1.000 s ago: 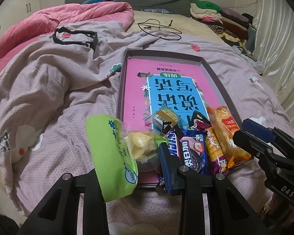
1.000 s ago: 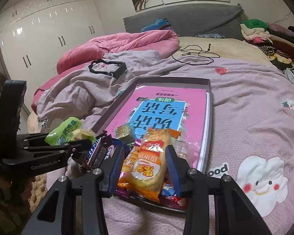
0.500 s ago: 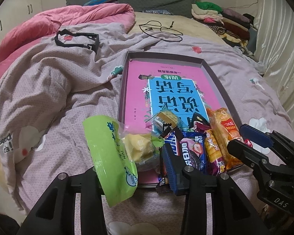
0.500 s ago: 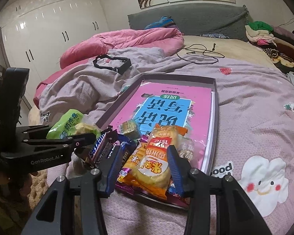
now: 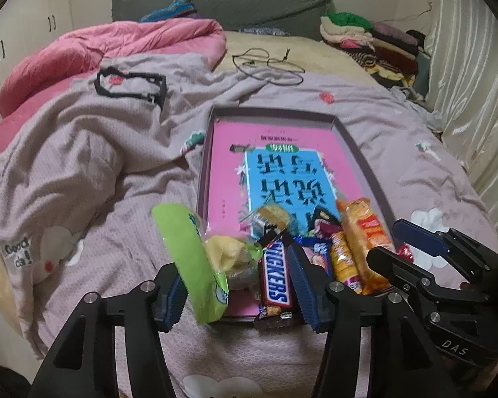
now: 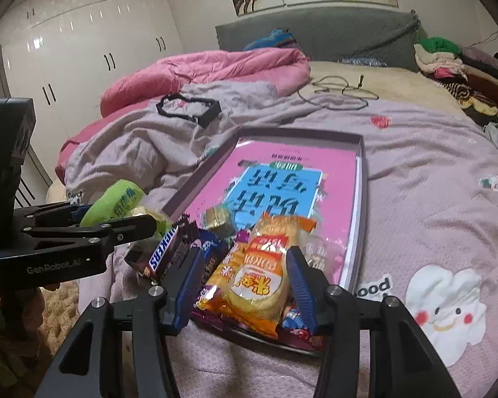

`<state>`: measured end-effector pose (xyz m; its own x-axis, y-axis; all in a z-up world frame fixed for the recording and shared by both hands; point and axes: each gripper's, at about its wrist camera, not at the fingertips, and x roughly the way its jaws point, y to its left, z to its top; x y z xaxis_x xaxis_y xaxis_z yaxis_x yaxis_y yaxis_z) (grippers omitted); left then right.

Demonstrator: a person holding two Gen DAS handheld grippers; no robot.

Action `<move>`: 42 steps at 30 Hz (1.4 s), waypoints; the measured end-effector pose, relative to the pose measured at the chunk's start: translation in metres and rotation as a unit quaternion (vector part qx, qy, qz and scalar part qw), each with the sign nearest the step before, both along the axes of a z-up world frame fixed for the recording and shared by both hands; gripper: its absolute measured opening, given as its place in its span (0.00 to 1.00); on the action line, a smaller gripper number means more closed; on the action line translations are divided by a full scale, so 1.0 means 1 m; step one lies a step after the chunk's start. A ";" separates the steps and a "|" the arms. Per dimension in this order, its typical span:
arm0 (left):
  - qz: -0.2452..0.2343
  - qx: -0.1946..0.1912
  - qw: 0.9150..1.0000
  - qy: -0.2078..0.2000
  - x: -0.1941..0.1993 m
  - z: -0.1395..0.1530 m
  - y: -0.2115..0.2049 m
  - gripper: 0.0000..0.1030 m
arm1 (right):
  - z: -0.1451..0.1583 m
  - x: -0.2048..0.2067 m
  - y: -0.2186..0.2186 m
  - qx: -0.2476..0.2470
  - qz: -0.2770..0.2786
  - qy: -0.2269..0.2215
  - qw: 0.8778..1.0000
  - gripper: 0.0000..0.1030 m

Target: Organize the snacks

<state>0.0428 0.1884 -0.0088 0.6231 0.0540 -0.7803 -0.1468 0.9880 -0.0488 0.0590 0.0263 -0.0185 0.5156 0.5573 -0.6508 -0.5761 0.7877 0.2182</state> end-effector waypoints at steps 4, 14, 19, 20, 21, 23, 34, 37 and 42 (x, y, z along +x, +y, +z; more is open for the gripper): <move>0.002 0.000 1.000 -0.018 -0.007 0.016 -0.003 0.65 | 0.013 -0.004 -0.007 0.009 -0.015 -0.021 1.000 0.58; 0.013 0.009 0.999 -0.039 -0.043 0.040 -0.023 0.74 | 0.048 -0.038 -0.040 0.012 -0.041 -0.048 0.998 0.78; 0.015 0.003 0.999 -0.038 -0.065 0.037 -0.033 0.74 | 0.045 -0.059 -0.054 0.000 -0.042 -0.035 0.998 0.82; 0.016 0.004 0.999 -0.038 -0.069 0.035 -0.035 0.74 | 0.043 -0.065 -0.057 -0.007 -0.040 -0.034 0.999 0.83; 0.017 0.003 0.999 -0.036 -0.074 0.032 -0.037 0.74 | 0.042 -0.070 -0.059 -0.012 -0.039 -0.034 0.999 0.83; 0.019 0.003 0.999 -0.029 -0.081 0.028 -0.040 0.74 | 0.038 -0.080 -0.064 -0.023 -0.037 -0.031 0.999 0.84; 0.020 -0.008 1.000 0.006 -0.102 0.009 -0.060 0.74 | 0.030 -0.100 -0.068 -0.035 -0.042 -0.016 0.998 0.89; 0.014 -0.004 1.000 0.011 -0.104 0.007 -0.067 0.74 | 0.030 -0.101 -0.067 -0.036 -0.045 -0.016 0.998 0.92; 0.017 0.001 1.000 0.003 -0.105 0.010 -0.068 0.74 | 0.029 -0.099 -0.069 -0.035 -0.050 -0.014 0.998 0.93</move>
